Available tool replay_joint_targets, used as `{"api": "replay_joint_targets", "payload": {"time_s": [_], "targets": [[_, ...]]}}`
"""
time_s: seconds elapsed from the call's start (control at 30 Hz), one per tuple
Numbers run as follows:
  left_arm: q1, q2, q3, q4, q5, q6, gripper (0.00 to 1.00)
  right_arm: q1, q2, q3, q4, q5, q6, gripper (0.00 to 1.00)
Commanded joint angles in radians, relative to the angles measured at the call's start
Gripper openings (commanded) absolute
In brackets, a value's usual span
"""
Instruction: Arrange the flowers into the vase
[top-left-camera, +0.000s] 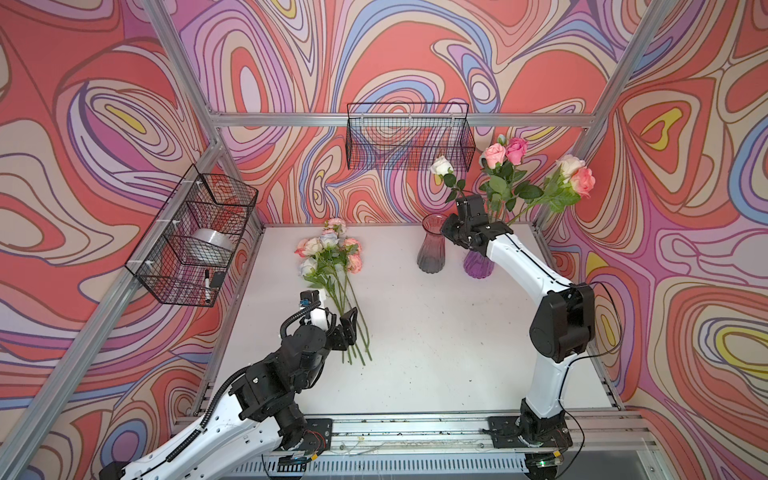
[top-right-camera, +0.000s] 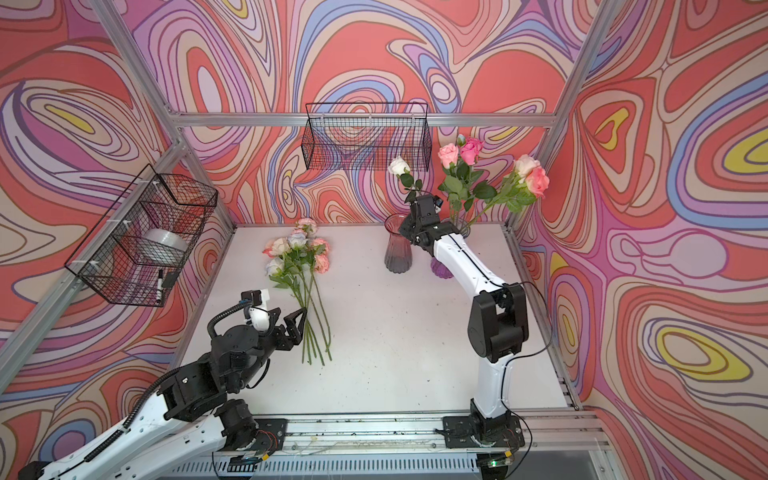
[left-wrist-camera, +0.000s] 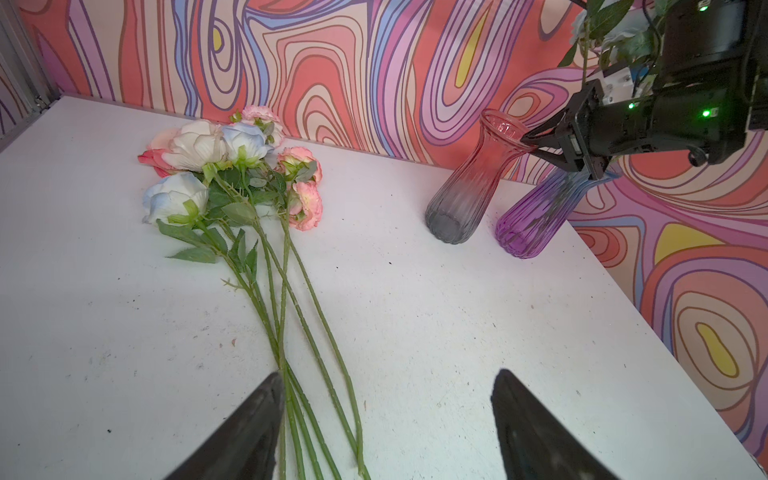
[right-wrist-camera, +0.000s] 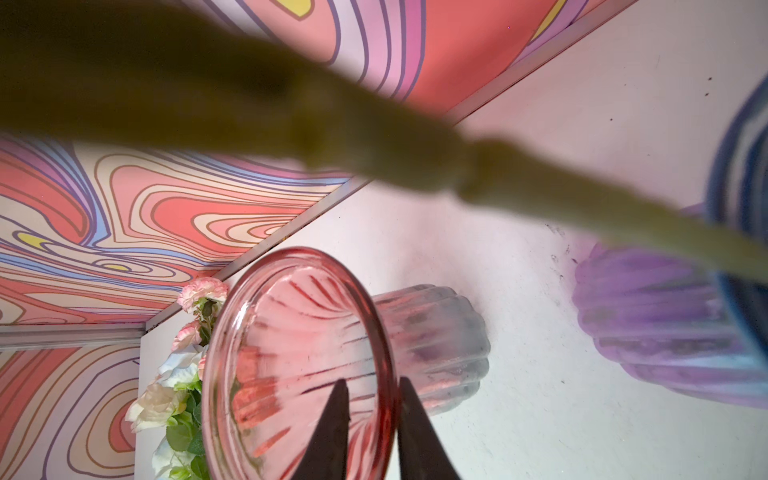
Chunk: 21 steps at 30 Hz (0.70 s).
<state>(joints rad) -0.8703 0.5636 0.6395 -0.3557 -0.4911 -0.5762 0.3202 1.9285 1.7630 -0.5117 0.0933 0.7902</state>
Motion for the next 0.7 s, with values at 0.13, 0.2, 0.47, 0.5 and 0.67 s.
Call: {"api": "replay_joint_targets", "payload": {"time_s": [0.13,0.2,0.47,0.5,0.67], "targets": [[0.005,-0.005,-0.007,0.005,-0.009,0.007,0.79,0.004,0.015,-0.035,0.006,-0.022,0.009,0.14],[0.006,-0.002,-0.006,0.008,-0.010,0.007,0.79,0.003,0.009,-0.039,0.004,-0.023,0.008,0.10],[0.005,-0.005,-0.001,0.004,-0.006,0.008,0.79,0.003,-0.024,-0.054,0.006,-0.041,0.000,0.00],[0.006,-0.007,-0.003,0.004,-0.007,0.007,0.79,0.003,-0.028,-0.057,0.006,-0.049,0.001,0.00],[0.005,-0.008,0.000,0.004,-0.006,0.007,0.79,0.008,-0.057,-0.071,0.013,-0.074,-0.005,0.00]]}}
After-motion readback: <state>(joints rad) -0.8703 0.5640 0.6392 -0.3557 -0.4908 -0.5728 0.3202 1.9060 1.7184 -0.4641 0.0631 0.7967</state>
